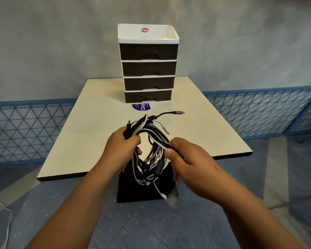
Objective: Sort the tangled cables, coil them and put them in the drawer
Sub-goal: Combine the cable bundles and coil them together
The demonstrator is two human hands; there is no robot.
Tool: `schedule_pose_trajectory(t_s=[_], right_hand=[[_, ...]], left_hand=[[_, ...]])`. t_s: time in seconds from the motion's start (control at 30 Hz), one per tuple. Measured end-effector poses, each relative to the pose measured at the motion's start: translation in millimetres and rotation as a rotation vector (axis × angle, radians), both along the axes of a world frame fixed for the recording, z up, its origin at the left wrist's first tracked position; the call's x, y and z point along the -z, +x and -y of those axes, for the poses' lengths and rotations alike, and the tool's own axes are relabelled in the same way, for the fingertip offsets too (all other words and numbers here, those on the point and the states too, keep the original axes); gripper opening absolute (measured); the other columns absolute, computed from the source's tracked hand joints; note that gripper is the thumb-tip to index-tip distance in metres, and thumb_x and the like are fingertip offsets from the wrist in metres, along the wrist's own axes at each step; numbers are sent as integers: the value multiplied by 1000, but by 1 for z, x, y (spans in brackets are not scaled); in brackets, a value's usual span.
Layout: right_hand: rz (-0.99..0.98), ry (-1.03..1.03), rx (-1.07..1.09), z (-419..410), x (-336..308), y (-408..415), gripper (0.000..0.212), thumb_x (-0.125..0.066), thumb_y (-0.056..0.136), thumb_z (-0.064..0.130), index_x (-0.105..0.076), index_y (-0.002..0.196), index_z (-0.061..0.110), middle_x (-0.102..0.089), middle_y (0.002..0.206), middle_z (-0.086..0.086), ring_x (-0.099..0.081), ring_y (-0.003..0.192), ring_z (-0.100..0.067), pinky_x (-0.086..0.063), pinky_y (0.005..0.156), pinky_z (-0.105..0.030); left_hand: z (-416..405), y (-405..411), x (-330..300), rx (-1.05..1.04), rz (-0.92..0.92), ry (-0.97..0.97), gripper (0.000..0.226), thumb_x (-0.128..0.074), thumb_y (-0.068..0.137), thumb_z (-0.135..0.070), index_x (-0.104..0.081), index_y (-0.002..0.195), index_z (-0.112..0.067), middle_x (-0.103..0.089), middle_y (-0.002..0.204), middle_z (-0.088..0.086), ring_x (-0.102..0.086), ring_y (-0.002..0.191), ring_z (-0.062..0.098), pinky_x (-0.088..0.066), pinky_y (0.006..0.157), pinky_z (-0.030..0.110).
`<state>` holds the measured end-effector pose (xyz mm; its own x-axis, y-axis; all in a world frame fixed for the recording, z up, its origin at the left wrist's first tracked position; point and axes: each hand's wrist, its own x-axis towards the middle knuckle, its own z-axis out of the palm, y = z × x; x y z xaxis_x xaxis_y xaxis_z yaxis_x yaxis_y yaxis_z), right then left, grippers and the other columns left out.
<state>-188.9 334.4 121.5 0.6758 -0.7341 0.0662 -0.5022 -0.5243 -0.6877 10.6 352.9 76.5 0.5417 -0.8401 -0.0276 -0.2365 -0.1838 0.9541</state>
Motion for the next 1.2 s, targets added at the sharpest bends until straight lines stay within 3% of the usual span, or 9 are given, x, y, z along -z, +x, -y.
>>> schedule_pose_trajectory(t_s=[0.13,0.27,0.33,0.43,0.6,0.73,0.97,1.1,1.2], right_hand=[[-204,-164,-73,-2,-25,-13,24,-39,102,40,-48,87,23,-56,75,2,-50,69,-13,-42,67,-37],[-416,-457,-103,14,-58,-31,26,-39,100,43,-60,108,29,-65,98,9,-58,87,-13,-49,78,-35],[-446,-506,-140,25,-75,-39,28,-44,99,43,-64,116,34,-66,105,16,-59,91,-6,-50,81,-28],[-415,-451,-251,41,-92,-47,26,-52,92,46,-68,111,37,-66,95,26,-61,86,3,-51,78,-22],[-212,-179,-391,73,-103,-67,25,-61,83,46,-73,102,34,-73,88,9,-66,77,-10,-54,70,-28],[197,124,-445,102,-74,-76,20,-72,87,34,-77,99,20,-65,69,-3,-46,55,-20,-38,48,-25],[771,566,-427,80,14,-51,22,-78,81,33,-73,94,17,-61,67,-1,-52,51,-9,-45,49,-18],[969,501,-165,51,36,-32,25,-74,83,26,-65,98,8,-66,79,-4,-63,70,-13,-53,65,-21],[927,375,27,40,35,-21,14,-66,88,11,-61,98,3,-68,87,-12,-65,78,-22,-55,70,-30]], left_hand=[[0,-4,-9,15,103,-14,9,-54,86,-13,-60,83,-19,-67,57,3,-62,63,24,-48,62,34],[-4,-2,-16,155,183,56,11,-55,86,-11,-60,84,-20,-68,58,5,-61,62,24,-49,64,36],[-7,-1,-20,262,198,112,11,-56,86,-11,-60,85,-21,-68,59,7,-63,62,25,-49,65,36],[-14,-6,-27,407,159,158,4,-59,83,-17,-61,86,-17,-66,60,10,-62,59,23,-49,64,37],[-26,-17,-46,647,149,166,19,-54,71,-21,-58,83,-7,-61,54,7,-53,55,22,-44,61,37],[-35,-19,-57,808,5,71,15,-57,69,-15,-54,72,0,-55,53,14,-50,55,29,-44,63,41],[-34,-27,-58,849,-395,-115,20,-59,65,-8,-53,78,4,-46,59,11,-47,43,19,-49,59,33],[-30,-27,-54,794,-516,-153,26,-58,64,-9,-50,86,0,-46,52,4,-45,42,15,-49,60,32],[-26,-28,-50,741,-612,-164,32,-58,63,-10,-47,91,0,-45,55,3,-45,43,14,-48,59,31]])
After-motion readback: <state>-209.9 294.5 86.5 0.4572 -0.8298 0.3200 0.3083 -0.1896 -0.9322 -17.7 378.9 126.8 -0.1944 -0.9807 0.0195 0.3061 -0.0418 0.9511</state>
